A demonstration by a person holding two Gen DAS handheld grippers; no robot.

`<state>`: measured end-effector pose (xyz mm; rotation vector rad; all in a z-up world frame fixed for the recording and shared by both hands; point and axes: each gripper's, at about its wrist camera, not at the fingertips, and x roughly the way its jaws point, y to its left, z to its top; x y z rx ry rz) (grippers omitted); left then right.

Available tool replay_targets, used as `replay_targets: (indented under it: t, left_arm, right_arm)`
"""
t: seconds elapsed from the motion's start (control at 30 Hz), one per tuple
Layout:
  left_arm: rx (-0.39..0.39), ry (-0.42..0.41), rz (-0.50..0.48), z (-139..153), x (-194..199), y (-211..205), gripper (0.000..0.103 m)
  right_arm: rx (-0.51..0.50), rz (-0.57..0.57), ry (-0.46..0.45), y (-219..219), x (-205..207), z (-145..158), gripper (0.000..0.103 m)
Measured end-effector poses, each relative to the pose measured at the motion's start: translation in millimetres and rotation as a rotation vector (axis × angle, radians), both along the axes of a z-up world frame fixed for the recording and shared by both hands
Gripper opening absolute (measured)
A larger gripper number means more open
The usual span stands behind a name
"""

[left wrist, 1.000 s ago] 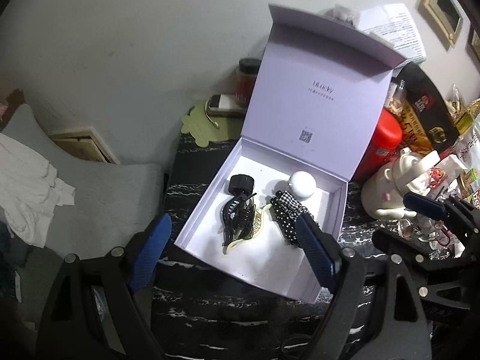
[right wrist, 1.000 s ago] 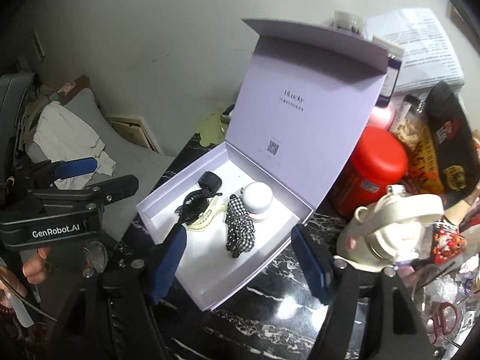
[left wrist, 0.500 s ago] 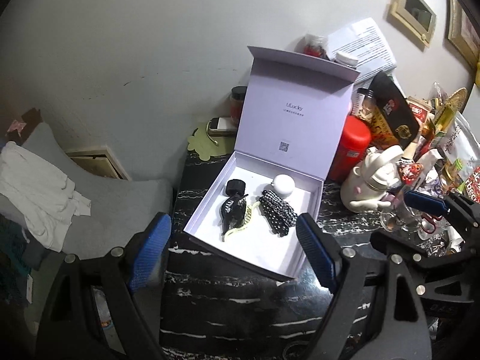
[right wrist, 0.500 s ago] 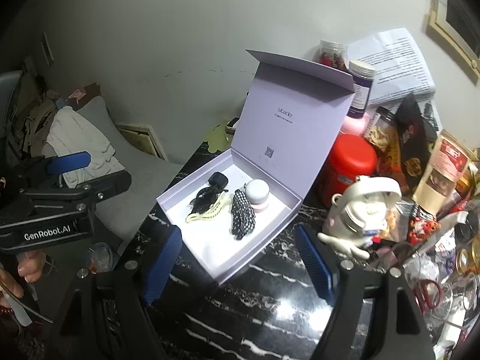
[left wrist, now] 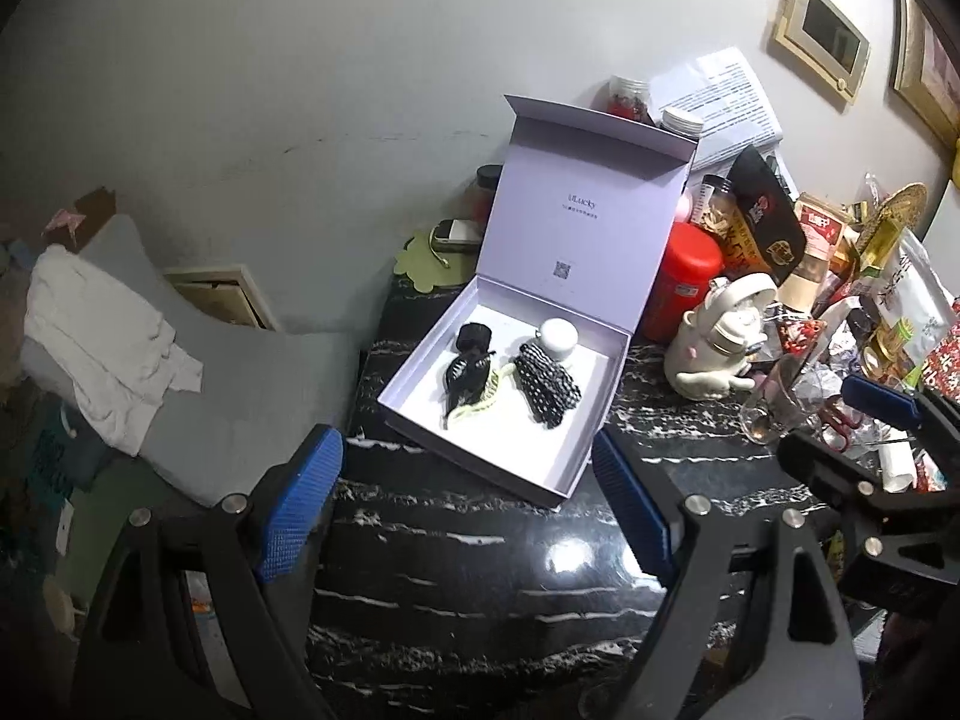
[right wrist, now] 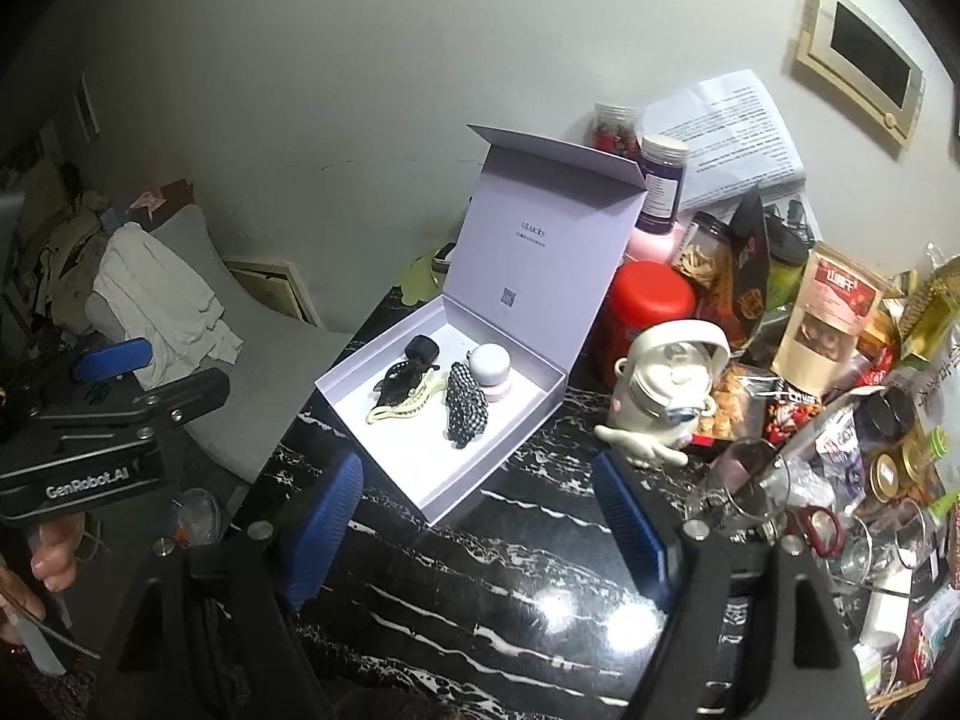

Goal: Organize objects

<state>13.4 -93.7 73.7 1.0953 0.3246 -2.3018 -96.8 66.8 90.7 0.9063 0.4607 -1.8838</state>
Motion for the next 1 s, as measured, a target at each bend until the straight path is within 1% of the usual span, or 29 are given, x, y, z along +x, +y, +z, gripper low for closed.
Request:
replay_targets:
  t: [0.13,0.27,0.47,0.7,0.8,0.87,1.0]
  left_arm:
    - [0.0,-0.004,0.009,-2.3,11.8,9.1,0.085]
    - [0.033,-0.015,0.031,-14.1,23.3,18.1,0.085]
    - [0.078,-0.023,0.061,-28.7,36.4,28.4,0.085]
    - [0.082,-0.035,0.072,-35.3,42.2,33.6,0.085]
    - [0.092,-0.018,0.092,-36.2,48.4,35.8,0.085]
    - [0.095,-0.036,0.086,-38.8,48.0,37.0,0.085]
    - [0.11,-0.04,0.083,-42.1,49.6,37.2,0.085]
  right_arm:
    - [0.0,0.003,-0.001,8.2,8.5,-2.7,0.08]
    - [-0.004,0.01,-0.047,17.4,12.5,-11.4,0.081]
    - [0.037,0.047,-0.044,24.7,25.0,-25.5,0.081]
    - [0.06,0.078,-0.042,28.5,33.5,-32.0,0.081]
    - [0.069,0.086,-0.041,28.8,35.8,-33.4,0.081]
    - [0.075,0.086,-0.043,30.0,36.5,-35.4,0.081]
    - [0.086,0.081,-0.055,31.9,35.7,-38.9,0.081]
